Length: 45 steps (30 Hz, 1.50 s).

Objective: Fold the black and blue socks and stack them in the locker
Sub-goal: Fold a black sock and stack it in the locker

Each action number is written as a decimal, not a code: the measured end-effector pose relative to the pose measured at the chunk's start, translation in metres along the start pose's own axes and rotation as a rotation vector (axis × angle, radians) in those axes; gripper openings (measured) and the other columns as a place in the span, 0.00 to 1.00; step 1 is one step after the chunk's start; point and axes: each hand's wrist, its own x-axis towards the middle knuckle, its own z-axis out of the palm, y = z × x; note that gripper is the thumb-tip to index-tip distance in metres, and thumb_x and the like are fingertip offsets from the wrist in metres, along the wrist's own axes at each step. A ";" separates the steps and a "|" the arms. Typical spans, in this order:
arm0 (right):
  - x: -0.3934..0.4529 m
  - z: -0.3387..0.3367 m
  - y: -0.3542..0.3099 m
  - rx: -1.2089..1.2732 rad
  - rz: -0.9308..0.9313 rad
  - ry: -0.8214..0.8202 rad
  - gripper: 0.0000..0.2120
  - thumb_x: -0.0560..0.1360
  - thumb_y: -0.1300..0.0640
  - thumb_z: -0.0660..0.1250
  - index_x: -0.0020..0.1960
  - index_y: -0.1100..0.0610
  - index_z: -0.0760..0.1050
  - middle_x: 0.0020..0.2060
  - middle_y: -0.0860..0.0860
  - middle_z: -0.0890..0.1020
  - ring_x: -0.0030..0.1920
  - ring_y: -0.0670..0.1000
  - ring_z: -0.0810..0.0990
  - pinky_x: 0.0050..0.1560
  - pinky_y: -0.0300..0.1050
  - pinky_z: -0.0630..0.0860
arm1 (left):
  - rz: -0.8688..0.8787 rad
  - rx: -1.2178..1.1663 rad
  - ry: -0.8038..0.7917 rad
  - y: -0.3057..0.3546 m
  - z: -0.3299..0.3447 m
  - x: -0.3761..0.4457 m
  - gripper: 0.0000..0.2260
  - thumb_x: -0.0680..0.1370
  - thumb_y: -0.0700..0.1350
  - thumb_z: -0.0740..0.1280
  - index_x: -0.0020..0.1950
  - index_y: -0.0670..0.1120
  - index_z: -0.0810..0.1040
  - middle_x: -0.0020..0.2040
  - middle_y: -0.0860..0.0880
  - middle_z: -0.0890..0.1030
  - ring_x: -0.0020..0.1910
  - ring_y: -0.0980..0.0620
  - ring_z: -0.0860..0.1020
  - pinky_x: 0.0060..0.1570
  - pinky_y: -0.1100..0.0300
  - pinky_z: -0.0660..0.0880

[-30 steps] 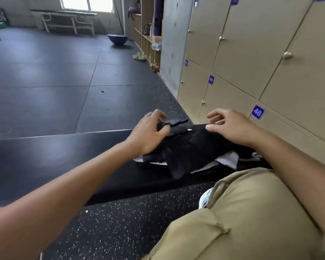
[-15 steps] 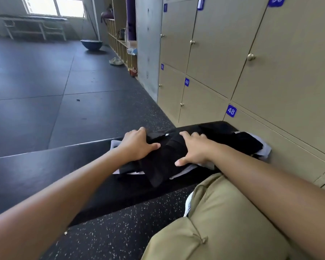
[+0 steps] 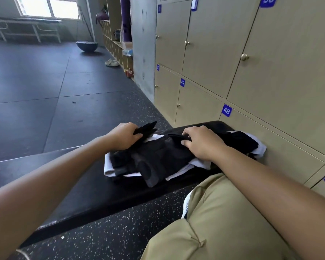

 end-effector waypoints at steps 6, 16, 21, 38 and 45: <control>-0.004 -0.003 0.007 0.052 0.025 0.117 0.10 0.83 0.53 0.62 0.60 0.54 0.79 0.51 0.57 0.82 0.53 0.62 0.79 0.53 0.56 0.78 | -0.031 -0.127 -0.002 -0.011 -0.013 -0.010 0.05 0.80 0.42 0.67 0.47 0.40 0.79 0.42 0.43 0.83 0.42 0.43 0.80 0.45 0.54 0.75; -0.004 -0.028 0.020 0.412 0.078 0.485 0.09 0.82 0.56 0.63 0.50 0.58 0.80 0.40 0.54 0.84 0.43 0.58 0.83 0.48 0.55 0.80 | -0.024 -0.350 0.119 0.019 -0.062 -0.010 0.06 0.81 0.40 0.67 0.49 0.37 0.80 0.41 0.41 0.83 0.39 0.43 0.81 0.43 0.52 0.79; -0.015 -0.044 0.040 0.582 0.130 0.549 0.12 0.82 0.55 0.64 0.47 0.63 0.78 0.40 0.58 0.84 0.39 0.54 0.86 0.47 0.60 0.82 | 0.059 -0.492 0.061 0.063 -0.061 -0.012 0.07 0.82 0.39 0.67 0.46 0.39 0.81 0.37 0.45 0.81 0.35 0.49 0.78 0.39 0.59 0.74; -0.155 -0.120 0.147 0.714 0.138 0.899 0.10 0.84 0.55 0.62 0.52 0.45 0.81 0.46 0.41 0.86 0.47 0.42 0.86 0.48 0.29 0.77 | 0.064 -1.323 -0.459 0.268 -0.013 -0.030 0.09 0.82 0.37 0.66 0.61 0.36 0.79 0.53 0.36 0.85 0.37 0.47 0.85 0.39 0.56 0.84; -0.186 -0.119 0.169 0.406 0.162 0.929 0.16 0.83 0.53 0.61 0.70 0.50 0.77 0.25 0.32 0.75 0.30 0.34 0.77 0.39 0.26 0.70 | 0.019 -1.445 -0.746 0.332 0.004 -0.038 0.17 0.81 0.41 0.67 0.65 0.31 0.75 0.47 0.36 0.80 0.36 0.42 0.80 0.38 0.54 0.82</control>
